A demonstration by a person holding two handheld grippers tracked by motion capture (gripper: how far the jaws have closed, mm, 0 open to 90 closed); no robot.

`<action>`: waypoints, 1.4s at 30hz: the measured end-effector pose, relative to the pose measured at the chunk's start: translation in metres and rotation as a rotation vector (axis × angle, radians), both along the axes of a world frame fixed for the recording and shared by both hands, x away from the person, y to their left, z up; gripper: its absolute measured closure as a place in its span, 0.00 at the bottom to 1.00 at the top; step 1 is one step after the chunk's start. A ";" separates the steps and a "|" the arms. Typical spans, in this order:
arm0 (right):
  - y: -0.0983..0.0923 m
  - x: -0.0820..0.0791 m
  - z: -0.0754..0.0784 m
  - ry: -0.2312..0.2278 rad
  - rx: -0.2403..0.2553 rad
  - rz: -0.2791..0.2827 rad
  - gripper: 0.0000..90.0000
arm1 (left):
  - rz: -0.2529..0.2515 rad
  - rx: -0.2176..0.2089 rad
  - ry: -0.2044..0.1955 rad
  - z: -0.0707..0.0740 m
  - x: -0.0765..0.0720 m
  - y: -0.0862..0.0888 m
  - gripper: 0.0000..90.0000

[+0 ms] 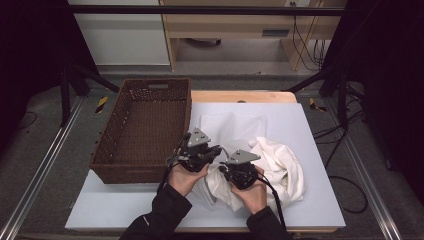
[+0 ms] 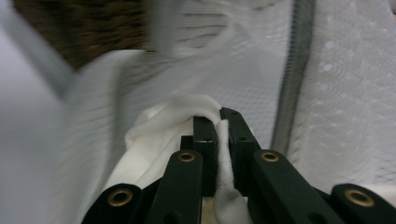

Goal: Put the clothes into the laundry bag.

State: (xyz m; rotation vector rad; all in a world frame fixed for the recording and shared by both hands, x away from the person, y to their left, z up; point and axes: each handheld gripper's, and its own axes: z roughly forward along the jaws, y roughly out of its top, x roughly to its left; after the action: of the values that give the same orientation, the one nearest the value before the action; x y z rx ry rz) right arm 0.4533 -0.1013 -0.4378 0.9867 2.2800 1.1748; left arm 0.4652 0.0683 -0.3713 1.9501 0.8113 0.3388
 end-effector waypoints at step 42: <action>-0.029 -0.043 0.028 0.035 0.030 0.185 0.89 | 0.035 -0.024 0.013 -0.012 0.001 0.007 0.99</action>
State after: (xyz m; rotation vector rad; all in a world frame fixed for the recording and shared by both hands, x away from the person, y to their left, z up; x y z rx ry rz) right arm 0.4108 -0.1300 -0.4097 0.8269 2.4305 1.2785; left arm 0.4664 0.0754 -0.3831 1.9198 0.8546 0.3364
